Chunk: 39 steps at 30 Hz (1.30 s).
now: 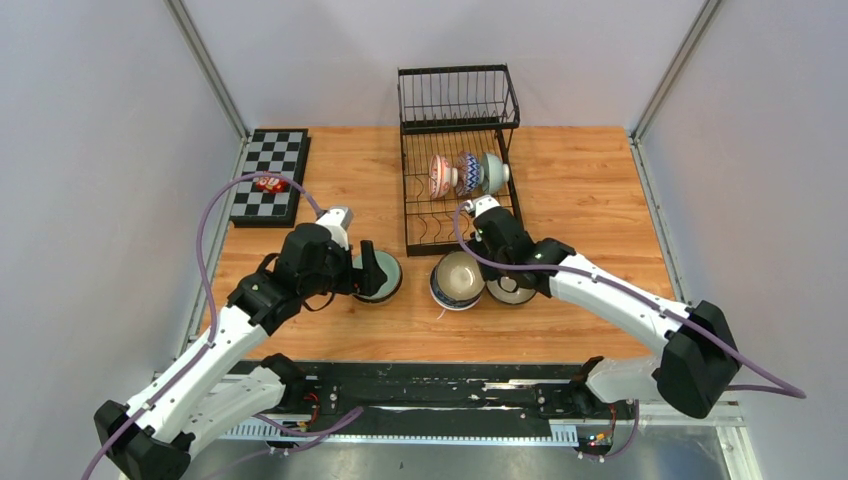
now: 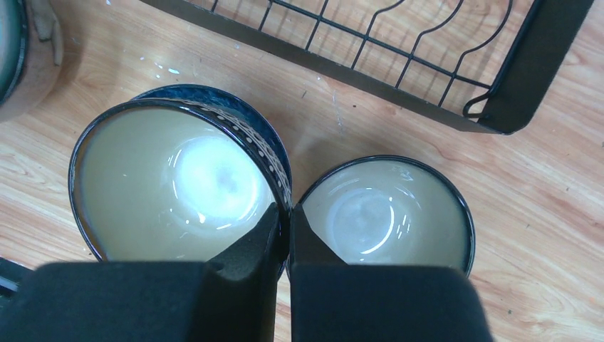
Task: Load the bowls into the dish rack
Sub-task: Pick up the bowl from the center of the board, then place the bowl in the dish rack.
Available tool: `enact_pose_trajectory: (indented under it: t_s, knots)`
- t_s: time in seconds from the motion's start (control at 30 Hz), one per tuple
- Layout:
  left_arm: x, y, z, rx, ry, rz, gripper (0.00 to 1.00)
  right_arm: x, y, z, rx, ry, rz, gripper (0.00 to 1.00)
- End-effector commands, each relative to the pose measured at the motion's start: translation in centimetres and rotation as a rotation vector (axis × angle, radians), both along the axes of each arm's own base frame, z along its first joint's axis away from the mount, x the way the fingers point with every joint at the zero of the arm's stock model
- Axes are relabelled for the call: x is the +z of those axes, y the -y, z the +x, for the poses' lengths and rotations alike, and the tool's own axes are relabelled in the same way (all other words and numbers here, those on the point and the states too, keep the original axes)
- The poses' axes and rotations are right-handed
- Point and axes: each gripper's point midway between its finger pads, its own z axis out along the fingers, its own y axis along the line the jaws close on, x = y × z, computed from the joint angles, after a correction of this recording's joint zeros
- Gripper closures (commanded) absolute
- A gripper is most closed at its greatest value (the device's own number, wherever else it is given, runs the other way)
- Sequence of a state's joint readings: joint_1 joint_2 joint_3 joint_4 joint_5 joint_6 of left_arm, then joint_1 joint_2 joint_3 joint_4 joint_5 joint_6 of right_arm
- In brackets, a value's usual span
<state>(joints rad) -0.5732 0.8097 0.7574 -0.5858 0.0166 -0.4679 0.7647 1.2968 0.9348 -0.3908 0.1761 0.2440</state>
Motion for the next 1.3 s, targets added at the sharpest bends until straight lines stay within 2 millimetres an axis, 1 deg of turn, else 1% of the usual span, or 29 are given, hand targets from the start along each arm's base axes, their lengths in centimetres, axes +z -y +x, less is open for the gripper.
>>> enact_pose_trajectory:
  t_s: [0.0, 0.13, 0.23, 0.33, 0.43, 0.57, 0.8, 1.27]
  knots:
    - [3.0, 1.5, 0.3, -0.045, 0.045, -0.087, 0.08, 4.4, -1.0, 0.4, 0.011, 0.102, 0.051, 0.97]
    - [4.3, 3.1, 0.1, -0.081, 0.045, -0.16, 0.09, 6.0, -1.7, 0.2, 0.027, 0.134, 0.063, 0.97]
    - [5.1, 4.1, 0.1, -0.099, 0.057, -0.183, 0.09, 7.4, -2.4, 0.2, 0.044, 0.162, 0.073, 0.97]
    - [5.7, 5.1, 0.1, -0.108, 0.068, -0.198, 0.1, 8.3, -3.2, 0.0, 0.063, 0.178, 0.075, 0.97]
    - [5.8, 6.2, 0.1, -0.12, 0.063, -0.207, 0.12, 9.0, -4.2, -0.3, 0.082, 0.197, 0.078, 0.97]
    - [5.1, 7.1, 0.4, -0.122, 0.054, -0.198, 0.14, 9.9, -5.3, -0.6, 0.102, 0.229, 0.066, 0.97]
    - [3.5, 7.4, 1.2, -0.086, 0.038, -0.16, 0.22, 10.7, -6.7, -1.0, 0.121, 0.259, 0.049, 0.97]
    - [1.8, 7.5, 1.9, -0.057, 0.027, -0.103, 0.44, 12.0, -8.2, -1.3, 0.134, 0.28, 0.021, 0.97]
